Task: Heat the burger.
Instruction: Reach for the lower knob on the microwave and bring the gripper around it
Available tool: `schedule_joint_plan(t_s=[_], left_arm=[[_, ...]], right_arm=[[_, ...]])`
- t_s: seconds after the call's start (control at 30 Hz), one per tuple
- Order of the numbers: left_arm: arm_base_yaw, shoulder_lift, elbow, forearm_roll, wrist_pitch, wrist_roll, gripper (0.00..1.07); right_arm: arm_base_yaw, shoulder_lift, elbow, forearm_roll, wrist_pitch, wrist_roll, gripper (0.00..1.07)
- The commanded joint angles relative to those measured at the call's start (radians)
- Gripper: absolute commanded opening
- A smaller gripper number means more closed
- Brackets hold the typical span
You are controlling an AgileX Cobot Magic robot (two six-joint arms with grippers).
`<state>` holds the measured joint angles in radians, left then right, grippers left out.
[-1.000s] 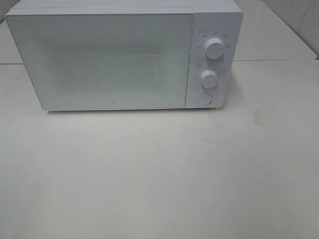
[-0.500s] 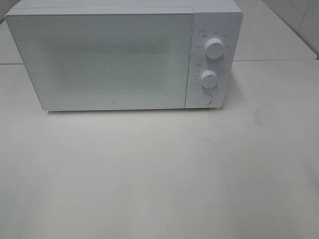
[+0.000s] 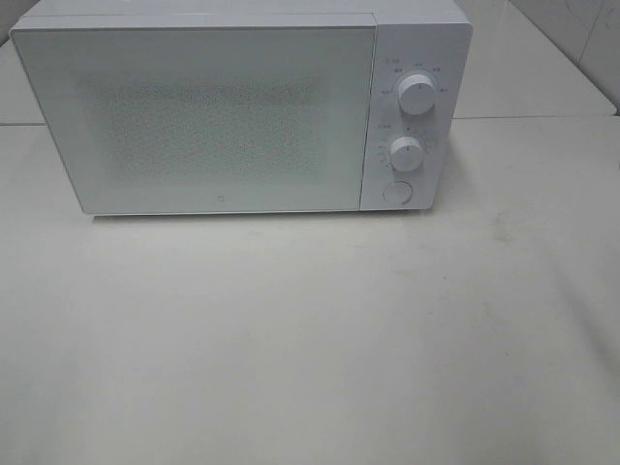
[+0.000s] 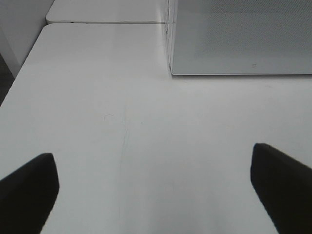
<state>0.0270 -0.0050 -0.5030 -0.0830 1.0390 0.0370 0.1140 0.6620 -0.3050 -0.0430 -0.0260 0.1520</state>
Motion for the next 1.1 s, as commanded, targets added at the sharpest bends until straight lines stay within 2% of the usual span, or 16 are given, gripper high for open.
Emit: schedule_joint_plan(t_s=[0.03,0.2,0.4,0.73,0.8,0.83,0.9,0.93,1.0,1.1], left_arm=[[-0.006,-0.024,0.004,0.003,-0.001,-0.004,1.00],[-0.006,-0.024,0.004,0.003,-0.001,-0.004,1.00],[-0.006,-0.024,0.004,0.003,-0.001,-0.004,1.00],[-0.006,-0.024,0.004,0.003,-0.001,-0.004,1.00],[-0.006,-0.024,0.004,0.003,-0.001,-0.004,1.00],[-0.006,-0.024,0.004,0.003,-0.001,-0.004,1.00],[-0.006,-0.024,0.004,0.003,-0.001,-0.004,1.00],[-0.006,-0.024,0.004,0.003,-0.001,-0.004,1.00],[-0.006,-0.024,0.004,0.003,-0.001,-0.004,1.00],[-0.006,-0.024,0.004,0.003,-0.001,-0.004,1.00]], right_arm=[[-0.003,0.056,0.002,0.001,-0.084,0.025,0.74],[-0.003,0.196,0.002,-0.003,-0.263,0.046,0.74],[-0.003,0.287,0.001,-0.003,-0.391,0.046,0.74],[0.003,0.467,0.001,0.027,-0.596,-0.081,0.74],[0.052,0.524,0.001,0.113,-0.646,-0.152,0.74],[0.052,0.524,0.001,0.113,-0.646,-0.152,0.74],[0.127,0.585,0.001,0.229,-0.713,-0.266,0.74],[0.127,0.585,0.001,0.229,-0.713,-0.266,0.74],[0.203,0.644,0.001,0.346,-0.790,-0.355,0.74],[0.240,0.672,0.001,0.409,-0.838,-0.371,0.74]])
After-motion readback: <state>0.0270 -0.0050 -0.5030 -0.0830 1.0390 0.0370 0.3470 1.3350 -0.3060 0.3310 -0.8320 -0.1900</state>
